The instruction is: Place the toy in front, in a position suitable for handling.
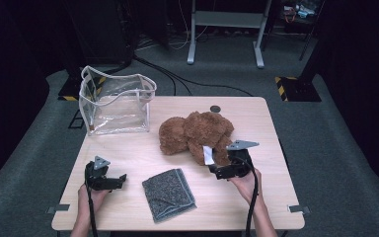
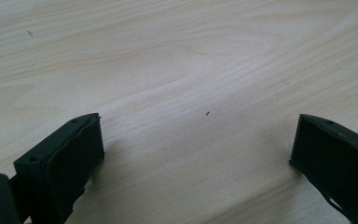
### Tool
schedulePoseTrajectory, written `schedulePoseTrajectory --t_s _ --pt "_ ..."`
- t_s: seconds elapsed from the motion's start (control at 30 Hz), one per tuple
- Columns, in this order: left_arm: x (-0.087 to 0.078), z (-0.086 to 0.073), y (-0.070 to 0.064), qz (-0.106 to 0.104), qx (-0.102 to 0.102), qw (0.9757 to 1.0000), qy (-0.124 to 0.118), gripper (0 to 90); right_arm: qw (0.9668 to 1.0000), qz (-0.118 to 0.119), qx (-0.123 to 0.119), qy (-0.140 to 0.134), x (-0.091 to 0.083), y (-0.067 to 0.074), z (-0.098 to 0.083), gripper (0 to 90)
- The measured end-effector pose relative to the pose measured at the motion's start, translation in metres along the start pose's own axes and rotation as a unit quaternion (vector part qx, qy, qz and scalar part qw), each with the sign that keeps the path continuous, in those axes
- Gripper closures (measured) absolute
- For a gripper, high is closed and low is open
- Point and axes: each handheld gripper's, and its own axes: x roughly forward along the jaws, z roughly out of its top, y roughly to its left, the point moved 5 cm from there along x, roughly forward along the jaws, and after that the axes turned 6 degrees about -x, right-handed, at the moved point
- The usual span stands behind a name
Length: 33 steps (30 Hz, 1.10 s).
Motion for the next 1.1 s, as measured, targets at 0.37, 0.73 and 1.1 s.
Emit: schedulePoseTrajectory --t_s 0.37,0.73,1.1 --pt "0.0 0.0 0.0 0.0 0.0 1.0 0.0 2.3 0.9984 0.045 -0.029 0.015 0.02 0.048 -0.013 0.0" --pt "0.0 0.0 0.0 -0.001 -0.002 1.0 -0.003 2.3 0.9946 0.077 -0.062 0.032 0.043 0.081 -0.009 0.0" --pt "0.0 0.0 0.0 0.0 -0.002 1.0 -0.003 2.3 0.9881 0.096 -0.107 0.055 0.075 0.11 -0.004 0.0"
